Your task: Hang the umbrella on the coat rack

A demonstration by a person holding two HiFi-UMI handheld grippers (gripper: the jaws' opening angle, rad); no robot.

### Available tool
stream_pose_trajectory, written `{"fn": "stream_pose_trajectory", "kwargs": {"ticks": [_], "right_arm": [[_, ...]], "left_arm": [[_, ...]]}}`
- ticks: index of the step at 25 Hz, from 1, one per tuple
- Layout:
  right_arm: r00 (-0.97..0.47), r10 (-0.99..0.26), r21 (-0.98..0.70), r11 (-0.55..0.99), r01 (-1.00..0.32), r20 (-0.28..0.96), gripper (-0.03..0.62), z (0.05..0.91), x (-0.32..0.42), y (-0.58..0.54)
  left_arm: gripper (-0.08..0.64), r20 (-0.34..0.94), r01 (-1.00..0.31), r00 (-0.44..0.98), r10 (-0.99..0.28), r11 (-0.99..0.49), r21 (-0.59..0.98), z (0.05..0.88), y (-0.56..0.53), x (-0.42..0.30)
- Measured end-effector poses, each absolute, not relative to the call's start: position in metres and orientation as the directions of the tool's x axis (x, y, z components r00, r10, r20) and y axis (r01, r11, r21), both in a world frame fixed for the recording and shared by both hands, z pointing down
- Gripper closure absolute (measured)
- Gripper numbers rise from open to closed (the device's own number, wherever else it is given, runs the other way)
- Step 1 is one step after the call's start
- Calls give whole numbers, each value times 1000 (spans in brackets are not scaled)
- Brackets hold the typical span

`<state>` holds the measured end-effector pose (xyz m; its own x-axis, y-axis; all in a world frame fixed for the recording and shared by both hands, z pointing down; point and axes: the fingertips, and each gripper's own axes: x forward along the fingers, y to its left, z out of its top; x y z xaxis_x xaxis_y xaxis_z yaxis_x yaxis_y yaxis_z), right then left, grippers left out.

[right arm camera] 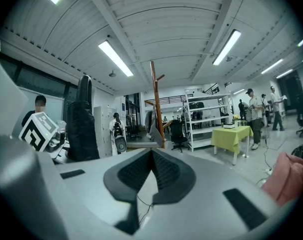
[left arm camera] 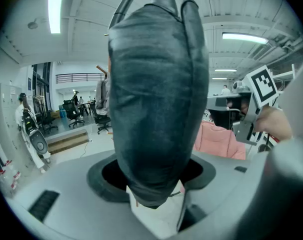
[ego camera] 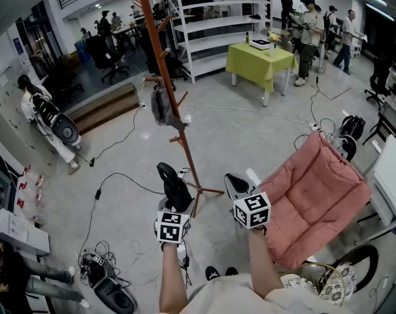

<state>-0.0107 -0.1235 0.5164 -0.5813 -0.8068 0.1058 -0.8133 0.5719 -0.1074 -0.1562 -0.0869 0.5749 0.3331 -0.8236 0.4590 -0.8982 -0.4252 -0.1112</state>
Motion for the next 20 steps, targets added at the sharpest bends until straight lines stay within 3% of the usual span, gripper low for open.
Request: {"fn": "stream_pose_trajectory", "kwargs": {"ticks": [20], "right_arm": [[-602,-790,-161,583,-796,117,589,537,18,-102]], "left_arm": [[293,457,-885,365,-811,-454,-99,587,-58,-122]]}}
